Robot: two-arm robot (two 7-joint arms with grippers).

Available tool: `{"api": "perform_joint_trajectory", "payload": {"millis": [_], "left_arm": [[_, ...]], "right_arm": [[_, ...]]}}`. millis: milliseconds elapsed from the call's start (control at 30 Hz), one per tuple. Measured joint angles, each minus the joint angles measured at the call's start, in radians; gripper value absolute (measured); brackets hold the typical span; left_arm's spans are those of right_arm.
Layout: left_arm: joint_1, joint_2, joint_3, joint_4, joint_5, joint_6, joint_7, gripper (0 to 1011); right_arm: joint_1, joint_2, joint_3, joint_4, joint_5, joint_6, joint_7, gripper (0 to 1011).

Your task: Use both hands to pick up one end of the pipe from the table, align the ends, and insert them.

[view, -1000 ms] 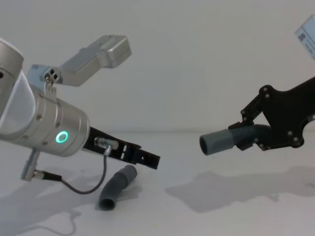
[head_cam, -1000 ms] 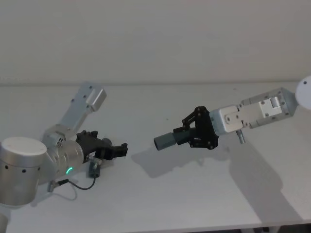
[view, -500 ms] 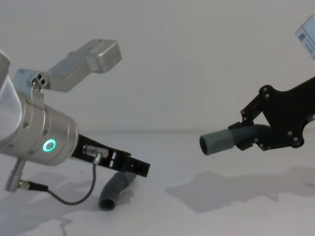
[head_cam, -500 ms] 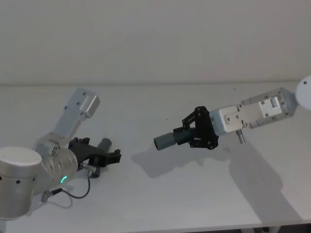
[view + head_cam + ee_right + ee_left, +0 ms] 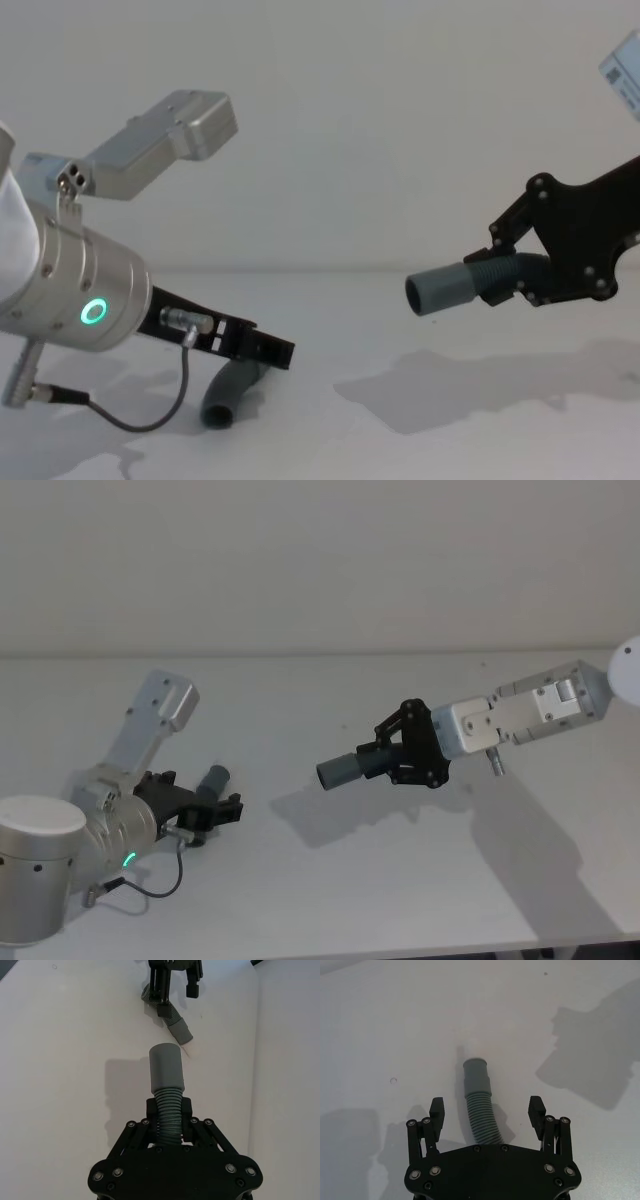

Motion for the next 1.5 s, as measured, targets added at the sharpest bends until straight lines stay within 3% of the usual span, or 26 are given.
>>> {"api": "perform_joint_trajectory", "payload": {"millis": [1200,1500], "left_arm": [[-0.021,-0.053,-0.001,0.105,0.045,-0.005,0.022,1000],[-0.035,-0.066,0.001,0.138,0.051,-0.018,0.012,825]], "right_arm": [[0.000,0.000,0.000,0.000,0.000,0.000,0.000,235],[0.000,0.000,0.000,0.000,0.000,0.000,0.000,236]]}}
